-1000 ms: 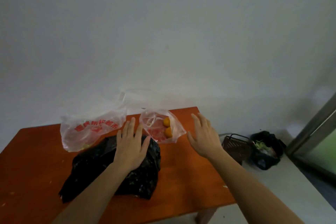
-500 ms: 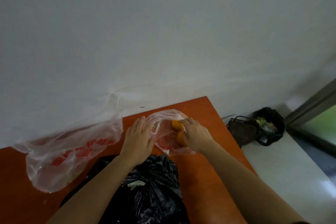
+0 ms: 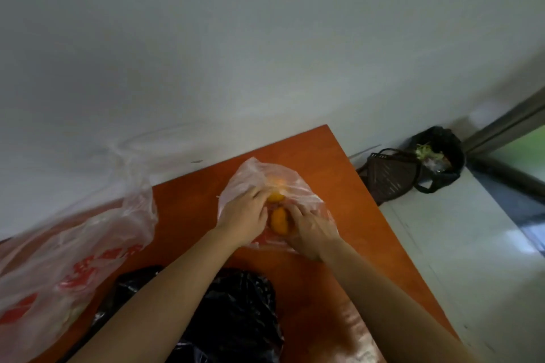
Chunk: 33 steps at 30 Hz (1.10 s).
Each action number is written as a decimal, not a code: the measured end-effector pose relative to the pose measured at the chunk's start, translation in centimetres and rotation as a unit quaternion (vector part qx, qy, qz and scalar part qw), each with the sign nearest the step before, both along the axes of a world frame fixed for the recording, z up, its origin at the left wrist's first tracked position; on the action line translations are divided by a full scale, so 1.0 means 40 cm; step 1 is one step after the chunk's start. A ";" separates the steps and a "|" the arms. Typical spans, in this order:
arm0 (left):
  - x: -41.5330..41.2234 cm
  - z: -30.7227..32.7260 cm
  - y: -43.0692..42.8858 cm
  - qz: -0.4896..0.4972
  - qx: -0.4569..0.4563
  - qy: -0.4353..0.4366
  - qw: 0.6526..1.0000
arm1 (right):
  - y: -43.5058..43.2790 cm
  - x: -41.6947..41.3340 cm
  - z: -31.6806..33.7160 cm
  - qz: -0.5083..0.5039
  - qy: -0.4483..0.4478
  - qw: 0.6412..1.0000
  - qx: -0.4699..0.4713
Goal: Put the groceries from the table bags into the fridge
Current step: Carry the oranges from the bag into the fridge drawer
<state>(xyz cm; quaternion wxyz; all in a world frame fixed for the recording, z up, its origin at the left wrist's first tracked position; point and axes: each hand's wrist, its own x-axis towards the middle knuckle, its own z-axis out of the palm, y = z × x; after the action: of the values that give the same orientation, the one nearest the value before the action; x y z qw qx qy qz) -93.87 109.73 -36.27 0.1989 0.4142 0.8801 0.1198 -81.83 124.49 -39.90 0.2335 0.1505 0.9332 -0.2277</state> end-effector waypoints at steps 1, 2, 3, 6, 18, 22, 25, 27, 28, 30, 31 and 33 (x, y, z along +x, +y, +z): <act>-0.007 -0.008 0.028 0.006 -0.007 -0.006 1.000 | 0.001 0.000 -0.008 -0.003 0.014 1.000 -0.004; -0.015 -0.018 0.054 0.012 -0.014 -0.020 1.000 | 0.005 0.000 -0.011 -0.004 0.028 1.000 -0.008; -0.024 -0.027 0.076 0.018 -0.023 -0.039 0.999 | 0.009 -0.001 -0.018 -0.001 0.038 0.999 -0.012; -0.049 -0.053 0.127 0.032 -0.078 -0.066 0.994 | 0.019 0.000 -0.040 0.001 0.060 0.998 -0.009; -0.040 -0.076 0.097 0.128 -0.131 -0.179 0.967 | 0.057 0.017 -0.069 -0.008 0.087 0.993 -0.077; -0.025 -0.046 0.034 0.198 -0.090 -0.230 0.949 | 0.062 0.013 -0.053 0.016 0.059 0.993 -0.096; -0.018 -0.003 0.000 0.245 -0.056 -0.221 0.942 | 0.056 0.009 -0.022 0.014 0.068 0.991 -0.112; -0.012 0.022 -0.023 0.261 -0.071 -0.216 0.938 | 0.047 0.010 0.006 0.011 0.088 0.989 -0.114; -0.009 0.034 -0.036 0.266 -0.082 -0.211 0.937 | 0.040 0.012 0.021 0.007 0.097 0.988 -0.117; 0.003 0.055 -0.060 0.284 -0.073 -0.216 0.931 | 0.026 0.016 0.052 -0.001 0.112 0.987 -0.118; 0.012 0.069 -0.072 0.284 -0.054 -0.219 0.932 | 0.018 0.021 0.070 -0.006 0.121 0.986 -0.114; 0.036 0.105 -0.101 0.259 -0.025 -0.220 0.940 | -0.003 0.041 0.112 -0.014 0.143 0.985 -0.095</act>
<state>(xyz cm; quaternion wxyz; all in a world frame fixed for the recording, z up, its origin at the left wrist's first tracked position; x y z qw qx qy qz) -92.41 105.70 -32.06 0.3601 0.1306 0.8939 0.2328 -80.18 124.37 -35.43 0.1080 0.1068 0.9288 -0.3380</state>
